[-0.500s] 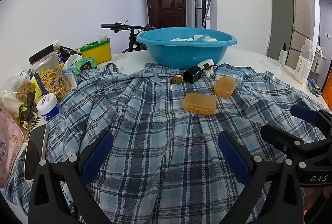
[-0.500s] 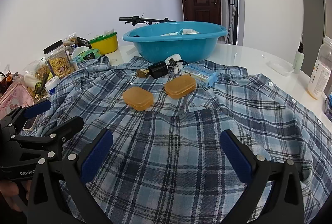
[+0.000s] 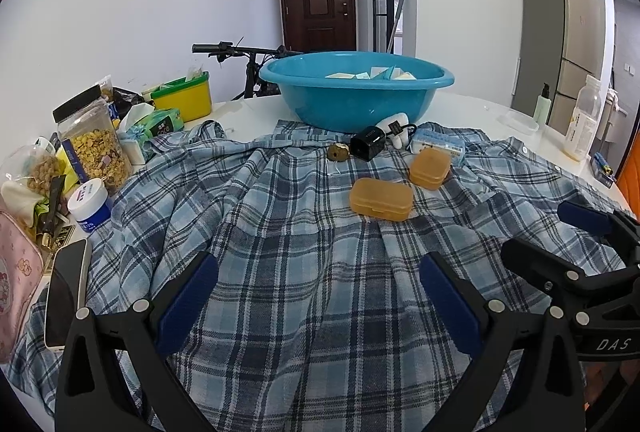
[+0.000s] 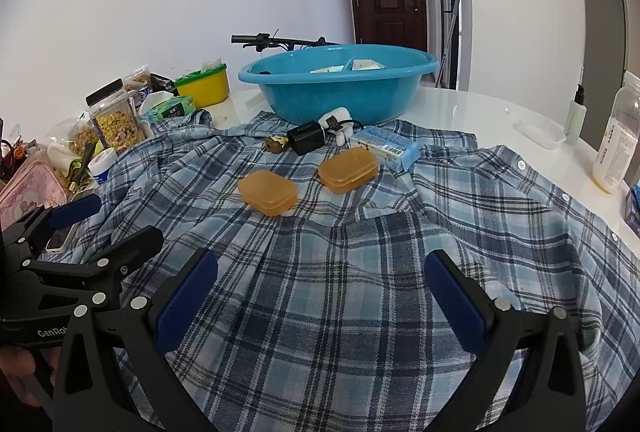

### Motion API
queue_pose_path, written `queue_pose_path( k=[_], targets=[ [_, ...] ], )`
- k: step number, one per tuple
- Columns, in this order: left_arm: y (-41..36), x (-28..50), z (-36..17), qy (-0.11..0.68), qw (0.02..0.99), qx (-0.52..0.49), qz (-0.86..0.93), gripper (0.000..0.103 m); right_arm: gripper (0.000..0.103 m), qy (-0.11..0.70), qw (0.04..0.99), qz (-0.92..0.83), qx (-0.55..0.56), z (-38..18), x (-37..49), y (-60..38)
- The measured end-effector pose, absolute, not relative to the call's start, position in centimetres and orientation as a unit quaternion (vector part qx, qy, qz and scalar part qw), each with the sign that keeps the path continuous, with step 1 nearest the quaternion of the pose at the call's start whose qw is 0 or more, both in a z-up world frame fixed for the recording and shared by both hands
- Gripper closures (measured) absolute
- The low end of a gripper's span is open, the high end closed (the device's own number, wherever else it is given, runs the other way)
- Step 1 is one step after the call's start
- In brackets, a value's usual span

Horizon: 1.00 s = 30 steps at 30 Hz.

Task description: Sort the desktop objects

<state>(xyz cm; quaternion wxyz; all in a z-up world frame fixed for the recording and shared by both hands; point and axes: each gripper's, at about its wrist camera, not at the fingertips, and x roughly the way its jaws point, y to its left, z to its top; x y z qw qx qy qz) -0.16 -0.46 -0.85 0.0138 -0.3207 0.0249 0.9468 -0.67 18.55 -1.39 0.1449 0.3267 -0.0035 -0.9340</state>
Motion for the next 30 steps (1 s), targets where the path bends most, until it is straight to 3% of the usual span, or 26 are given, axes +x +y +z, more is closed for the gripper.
queue_pose_path(
  k=[30],
  targets=[
    [1.0, -3.7, -0.1, 0.037, 0.067, -0.337, 0.939, 0.000, 0.000, -0.013, 0.148, -0.933, 0.327, -1.5, -2.3, 19.5]
  ],
)
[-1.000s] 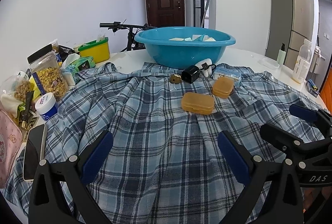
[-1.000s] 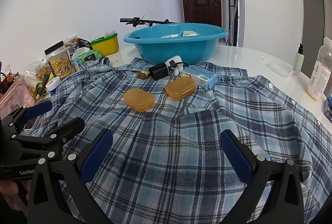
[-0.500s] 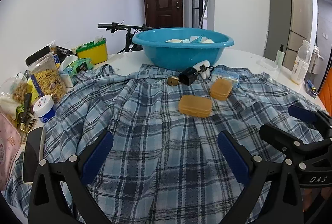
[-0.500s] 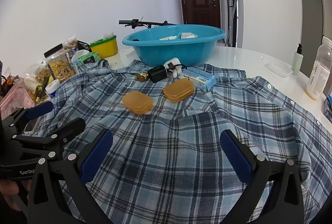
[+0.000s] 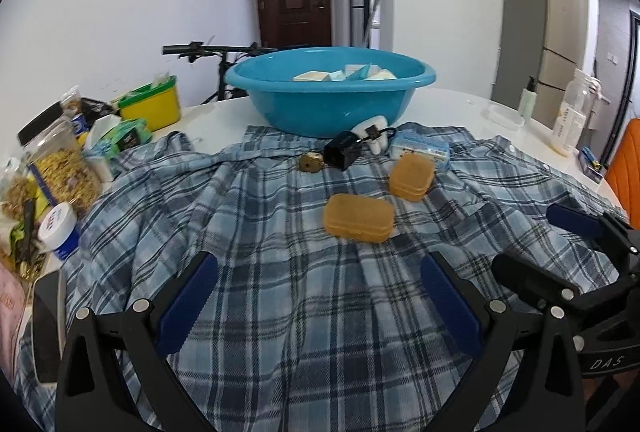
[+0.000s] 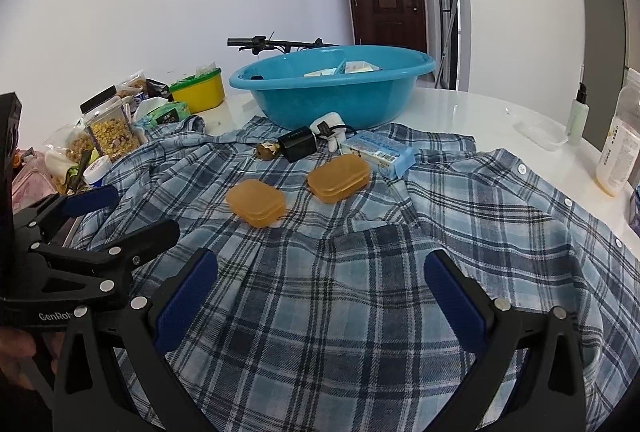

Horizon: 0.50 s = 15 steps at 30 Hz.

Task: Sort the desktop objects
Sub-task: 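Lower the left tool onto the larger amber soap box and close it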

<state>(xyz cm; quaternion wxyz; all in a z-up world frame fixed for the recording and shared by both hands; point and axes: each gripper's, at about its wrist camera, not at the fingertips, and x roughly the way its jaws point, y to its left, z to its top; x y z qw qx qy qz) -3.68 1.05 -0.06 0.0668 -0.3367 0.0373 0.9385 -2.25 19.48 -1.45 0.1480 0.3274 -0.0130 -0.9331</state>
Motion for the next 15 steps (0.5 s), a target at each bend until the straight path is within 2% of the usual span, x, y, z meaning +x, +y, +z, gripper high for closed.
queue_pose_path(
  k=[7, 12, 15],
  targets=[
    [2.2, -7.8, -0.4, 0.069, 0.100, -0.353, 0.928, 0.000, 0.000, -0.018, 0.125, -0.935, 0.332, -2.0, -2.9, 21.0],
    [2.8, -11.6, -2.2, 0.055, 0.146, -0.397, 0.904, 0.001, 0.000, -0.029, 0.119, -0.933, 0.338, -2.4, -3.5, 21.9],
    [3.0, -12.9, -3.2, 0.050, 0.150, -0.414, 0.897, 0.009, 0.000, -0.033, 0.127, -0.931, 0.340, -2.4, -3.6, 22.0]
  ],
)
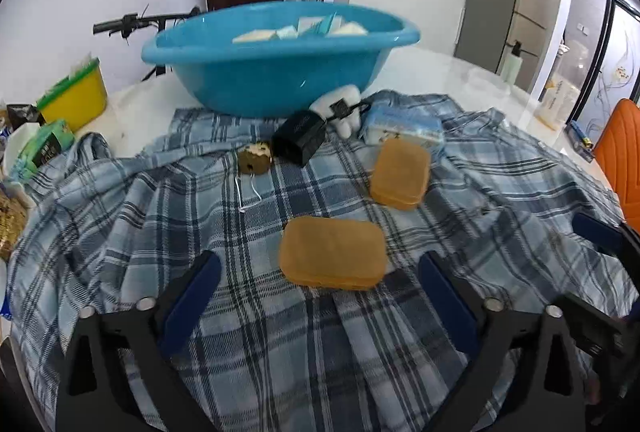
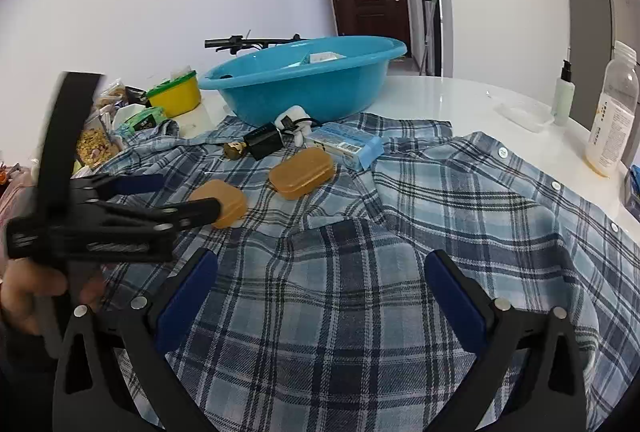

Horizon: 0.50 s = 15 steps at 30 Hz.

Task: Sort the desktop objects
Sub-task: 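Lower the left tool onto the larger amber soap box and close it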

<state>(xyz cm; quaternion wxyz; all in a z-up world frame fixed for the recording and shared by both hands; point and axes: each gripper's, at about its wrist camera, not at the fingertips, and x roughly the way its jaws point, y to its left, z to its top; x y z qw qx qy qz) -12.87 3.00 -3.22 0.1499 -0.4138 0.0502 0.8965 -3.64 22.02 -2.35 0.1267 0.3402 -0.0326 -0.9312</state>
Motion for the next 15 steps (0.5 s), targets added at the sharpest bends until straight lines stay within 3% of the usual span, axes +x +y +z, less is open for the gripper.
queue_pose_path(
  k=[5, 10, 15],
  targets=[
    [2.8, -13.8, -4.6, 0.033, 0.168, -0.433, 0.885, 0.011, 0.000, -0.031, 0.130, -0.932, 0.337, -2.1, -3.7, 21.8],
    [3.2, -14.2, -5.4, 0.042, 0.168, -0.437, 0.883, 0.024, 0.000, -0.033, 0.131, -0.928, 0.348, -2.7, -4.3, 21.5],
    [3.3, -14.5, -5.5, 0.046, 0.160, -0.437, 0.884, 0.026, 0.000, -0.034, 0.134, -0.926, 0.351, -2.7, -4.3, 21.4]
  ],
)
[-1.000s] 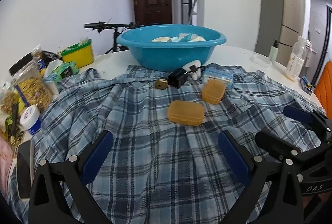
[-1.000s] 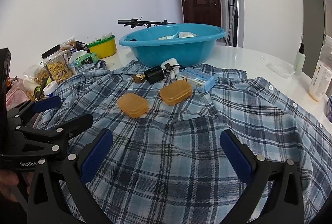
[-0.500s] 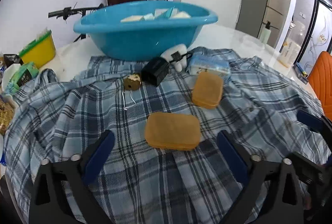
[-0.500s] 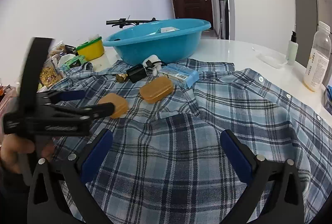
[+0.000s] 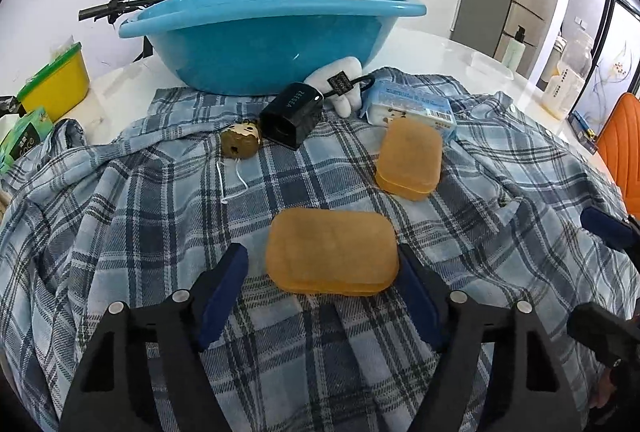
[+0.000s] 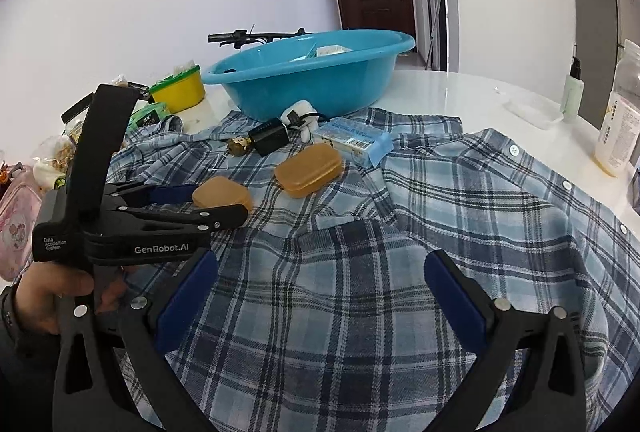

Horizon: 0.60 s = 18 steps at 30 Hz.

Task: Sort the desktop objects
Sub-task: 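Lower the left tool onto the larger amber soap box and close it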

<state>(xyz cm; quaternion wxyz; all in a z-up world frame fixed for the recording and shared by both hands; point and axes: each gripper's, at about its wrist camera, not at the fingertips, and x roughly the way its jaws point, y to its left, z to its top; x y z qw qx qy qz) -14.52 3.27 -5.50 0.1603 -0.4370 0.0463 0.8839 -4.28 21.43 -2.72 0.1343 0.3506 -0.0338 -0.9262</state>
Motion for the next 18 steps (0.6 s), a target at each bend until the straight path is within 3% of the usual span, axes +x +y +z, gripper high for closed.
queue_pose_path(
  k=[10, 11, 12, 18],
  targets=[
    [3.9, -14.9, -5.7, 0.071, 0.153, -0.439, 0.883, 0.027, 0.000, -0.023, 0.143, -0.922, 0.358, -2.8, -4.4, 20.9],
    [3.9, -14.8, -5.7, 0.071, 0.156, -0.438, 0.883, 0.029, 0.000, -0.023, 0.144, -0.922, 0.358, -2.7, -4.4, 20.8],
    [3.9, -14.8, -5.6, 0.070, 0.158, -0.435, 0.884, 0.040, 0.000, -0.021, 0.143, -0.923, 0.358, -2.7, -4.4, 20.7],
    [2.5, -13.9, -4.3, 0.036, 0.166, -0.398, 0.901, 0.040, 0.000, -0.012, 0.150, -0.923, 0.354, -1.7, -4.7, 20.4]
  ],
)
